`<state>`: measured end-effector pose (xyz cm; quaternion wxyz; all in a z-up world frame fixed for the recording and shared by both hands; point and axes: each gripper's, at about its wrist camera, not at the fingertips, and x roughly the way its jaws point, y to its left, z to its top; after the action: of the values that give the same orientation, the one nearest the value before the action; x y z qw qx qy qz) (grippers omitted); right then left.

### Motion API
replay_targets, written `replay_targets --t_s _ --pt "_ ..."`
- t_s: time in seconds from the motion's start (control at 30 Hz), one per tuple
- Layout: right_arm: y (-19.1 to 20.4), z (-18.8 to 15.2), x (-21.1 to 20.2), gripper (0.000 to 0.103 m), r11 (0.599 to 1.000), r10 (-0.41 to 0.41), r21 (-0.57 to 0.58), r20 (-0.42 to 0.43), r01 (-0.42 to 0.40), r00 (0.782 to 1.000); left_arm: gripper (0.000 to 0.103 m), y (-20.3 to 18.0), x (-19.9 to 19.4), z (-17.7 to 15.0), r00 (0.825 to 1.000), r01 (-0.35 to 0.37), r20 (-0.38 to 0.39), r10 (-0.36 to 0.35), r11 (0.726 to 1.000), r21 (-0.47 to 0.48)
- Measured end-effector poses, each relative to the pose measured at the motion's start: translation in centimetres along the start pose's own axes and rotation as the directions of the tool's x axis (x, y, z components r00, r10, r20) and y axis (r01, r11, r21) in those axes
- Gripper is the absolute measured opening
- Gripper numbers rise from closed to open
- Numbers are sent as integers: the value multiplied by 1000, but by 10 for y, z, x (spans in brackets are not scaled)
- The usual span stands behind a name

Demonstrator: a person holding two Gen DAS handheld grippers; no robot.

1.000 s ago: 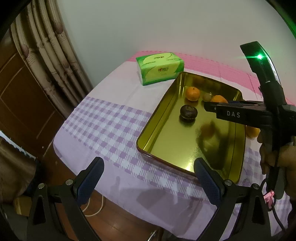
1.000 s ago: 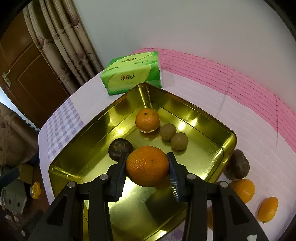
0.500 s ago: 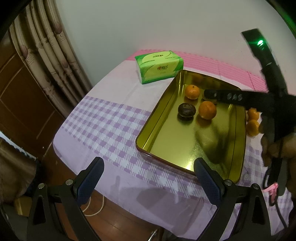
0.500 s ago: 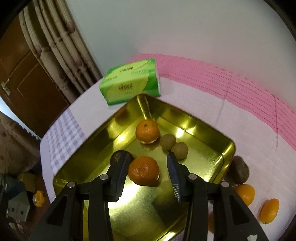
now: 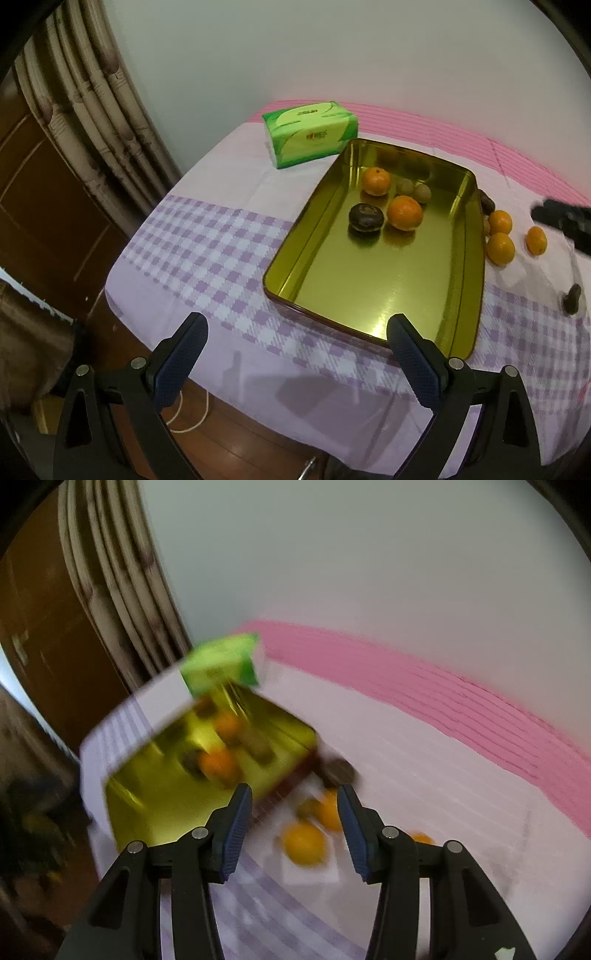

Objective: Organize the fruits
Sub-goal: 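Grasp a yellow kumquat beside the tray with the right gripper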

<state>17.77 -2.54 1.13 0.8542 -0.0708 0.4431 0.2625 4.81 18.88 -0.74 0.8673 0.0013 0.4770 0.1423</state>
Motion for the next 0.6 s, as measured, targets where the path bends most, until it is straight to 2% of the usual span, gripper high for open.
replay_targets --t_s 0.2,0.4,0.47,0.6 --pt "-10 -9 10 46 999 26 -46 -54 -29 998 97 -8 -3 -1 1000 -9 12 9 1000 25" --pt "15 -17 38 46 994 25 -101 -97 -35 995 97 -8 2 -1 1000 -11 -6 11 1000 28" --pt "17 -20 47 46 996 1 -88 -116 -12 993 97 -7 4 0 1000 -6 -13 6 1000 25" --pt "10 -23 62 46 1000 8 5 -141 -8 990 97 -6 4 0 1000 -3 -14 4 1000 24"
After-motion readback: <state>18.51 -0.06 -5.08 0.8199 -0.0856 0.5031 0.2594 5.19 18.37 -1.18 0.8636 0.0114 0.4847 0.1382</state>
